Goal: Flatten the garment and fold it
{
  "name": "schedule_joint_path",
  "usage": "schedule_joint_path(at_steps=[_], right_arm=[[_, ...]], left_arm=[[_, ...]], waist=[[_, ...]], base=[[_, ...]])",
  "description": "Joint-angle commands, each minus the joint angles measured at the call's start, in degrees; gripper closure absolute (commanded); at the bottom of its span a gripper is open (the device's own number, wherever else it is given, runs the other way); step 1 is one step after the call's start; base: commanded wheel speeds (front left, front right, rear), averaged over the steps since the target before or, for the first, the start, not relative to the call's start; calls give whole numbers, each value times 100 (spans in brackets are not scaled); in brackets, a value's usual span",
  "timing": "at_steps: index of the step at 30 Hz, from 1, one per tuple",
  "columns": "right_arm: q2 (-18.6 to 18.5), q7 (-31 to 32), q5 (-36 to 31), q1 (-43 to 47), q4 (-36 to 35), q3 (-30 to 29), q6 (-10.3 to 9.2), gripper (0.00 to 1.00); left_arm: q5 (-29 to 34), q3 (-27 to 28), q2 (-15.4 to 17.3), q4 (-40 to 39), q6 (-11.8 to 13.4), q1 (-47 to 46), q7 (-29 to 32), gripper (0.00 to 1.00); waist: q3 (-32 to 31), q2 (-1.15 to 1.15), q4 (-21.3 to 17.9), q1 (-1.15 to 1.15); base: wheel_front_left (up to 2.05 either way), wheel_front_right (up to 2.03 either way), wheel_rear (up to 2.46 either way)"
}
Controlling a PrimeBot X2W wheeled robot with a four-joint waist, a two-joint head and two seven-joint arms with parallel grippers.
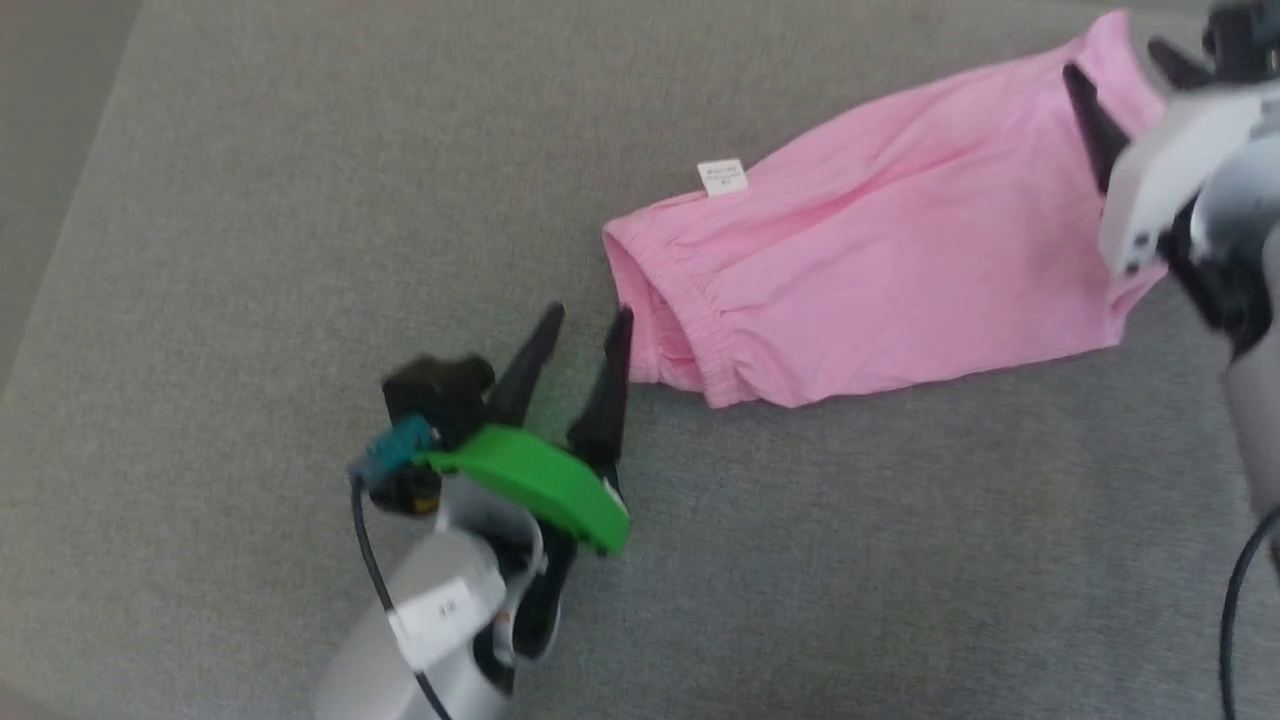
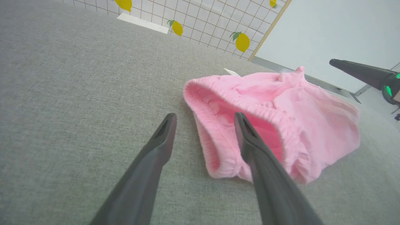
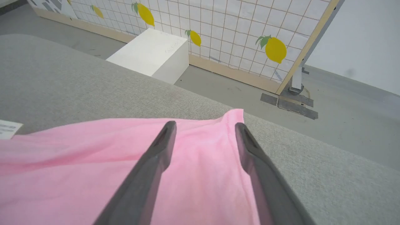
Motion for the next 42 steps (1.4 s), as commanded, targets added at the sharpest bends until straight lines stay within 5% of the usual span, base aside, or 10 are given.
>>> schedule_joint_path(at_steps=[1,8,12,25,27,28,35,42], right_arm=[[67,-190,49,343,-205,-112,-10,0],[514,-713,-37,1889,-1338,-773,-10,0],[1161,-822,-341,3021,-2349,-1311,-10,0],[1716,-779,-496,3790,-2957,-1516,-10,0],[1731,-781,-494,3787,-2945,-1526,-10,0],[1736,-783,-501,3783,-2929,-1531,-10,0],[1751,-615,-623,3411,-2519,-1635,-10,0],[1755,-332,-917,2118,-1213,-1975,-10,0]], left_arm=[[117,-83,78,-97,49,165,6,0],[286,-415,223,-223,133,577,231,0],[410,-621,292,-42,187,551,518,0],[274,-484,269,705,503,152,1121,0],[225,-453,253,776,495,109,1131,82],[214,-450,251,812,484,87,1131,100],[109,-377,242,894,400,42,996,100],[82,-432,192,836,315,-36,946,100]], waist=[[-696,0,-374,-1],[-1168,0,-701,-1],[-1263,0,-982,-1],[-1070,0,-1360,-1],[-1044,0,-1369,-1],[-1032,0,-1365,-1],[-951,0,-1266,-1],[-751,0,-1000,-1]], base=[[0,0,0],[0,0,0],[0,0,0],[0,0,0],[0,0,0],[0,0,0],[0,0,0],[0,0,0]])
